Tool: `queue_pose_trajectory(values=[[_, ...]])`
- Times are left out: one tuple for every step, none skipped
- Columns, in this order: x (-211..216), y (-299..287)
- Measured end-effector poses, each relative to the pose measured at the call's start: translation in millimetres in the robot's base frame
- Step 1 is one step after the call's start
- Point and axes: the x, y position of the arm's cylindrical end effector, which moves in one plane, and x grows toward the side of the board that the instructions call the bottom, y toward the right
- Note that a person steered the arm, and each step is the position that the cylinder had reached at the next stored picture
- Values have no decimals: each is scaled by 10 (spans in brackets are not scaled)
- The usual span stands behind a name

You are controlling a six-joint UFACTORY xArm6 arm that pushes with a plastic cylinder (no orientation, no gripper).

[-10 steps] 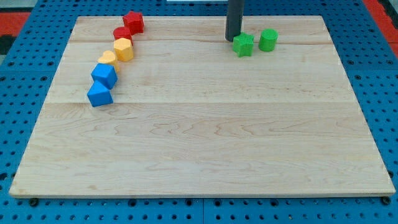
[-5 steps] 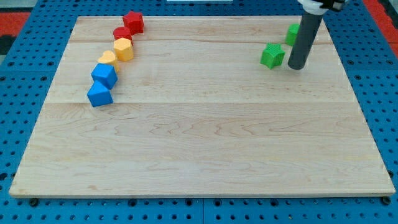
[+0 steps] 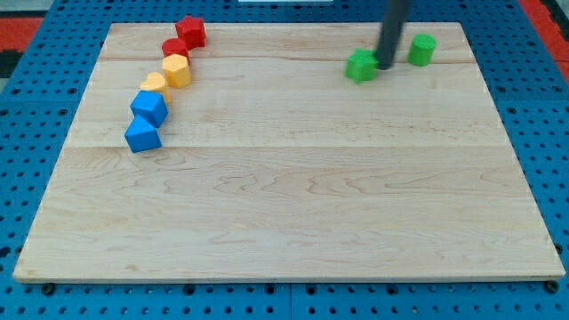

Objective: Push the green star below the blue triangle

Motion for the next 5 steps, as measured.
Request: queue_pose_trajectory(values=[[-14,-983],[-180,-1159],[174,-1711],[533,-1793],[860,-1793]])
